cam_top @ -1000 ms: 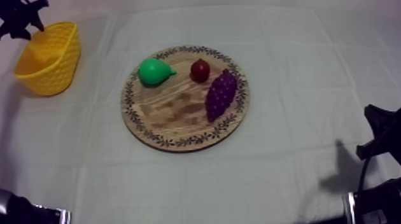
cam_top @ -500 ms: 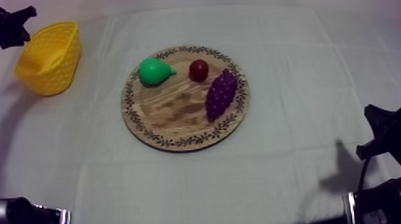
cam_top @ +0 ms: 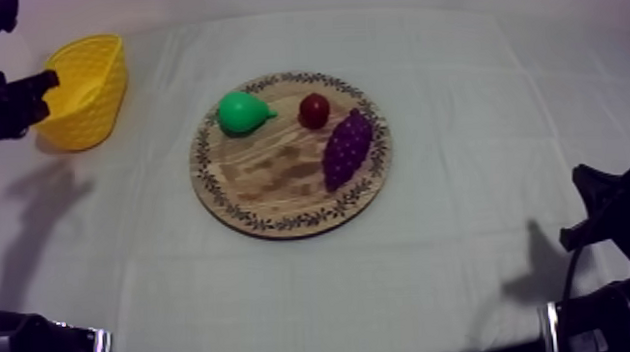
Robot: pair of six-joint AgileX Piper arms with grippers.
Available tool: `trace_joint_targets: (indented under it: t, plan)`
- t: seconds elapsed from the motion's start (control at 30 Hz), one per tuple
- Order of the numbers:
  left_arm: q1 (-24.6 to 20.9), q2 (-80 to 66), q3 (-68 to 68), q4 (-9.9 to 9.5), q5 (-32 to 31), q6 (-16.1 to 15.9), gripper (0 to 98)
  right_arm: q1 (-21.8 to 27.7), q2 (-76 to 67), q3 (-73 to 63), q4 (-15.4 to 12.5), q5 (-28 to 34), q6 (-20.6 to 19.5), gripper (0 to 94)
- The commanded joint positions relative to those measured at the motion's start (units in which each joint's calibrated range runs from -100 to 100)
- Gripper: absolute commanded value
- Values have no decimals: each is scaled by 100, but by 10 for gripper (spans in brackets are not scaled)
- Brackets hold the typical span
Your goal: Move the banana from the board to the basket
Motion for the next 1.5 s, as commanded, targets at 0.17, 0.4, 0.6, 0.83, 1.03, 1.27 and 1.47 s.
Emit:
trace_joint_targets:
  t: [0.17,0.4,0.6,0.83,1.03,1.27,1.47]
  plan:
    - [90,-1123,1622,-323,-562,243,1,-2,-1,4,0,5,-4,4]
    - [128,-2150,3009,-802,-1160,715,1,-2,-1,4,0,5,-4,4]
    - [179,-3028,3959,-1222,-1458,1085,1,-2,-1,4,0,5,-5,4]
    - [129,-3781,4287,-812,-1250,350,1,-2,-1,4,0,5,-5,4]
    - [-71,-4381,4437,-106,-975,-677,1,-2,-1,4,0,5,-7,4]
    - [-124,-4924,4447,91,-801,-1012,1,-2,-1,4,0,5,-4,4]
    - [-104,-5558,4448,134,-755,-821,1,-2,-1,4,0,5,-4,4]
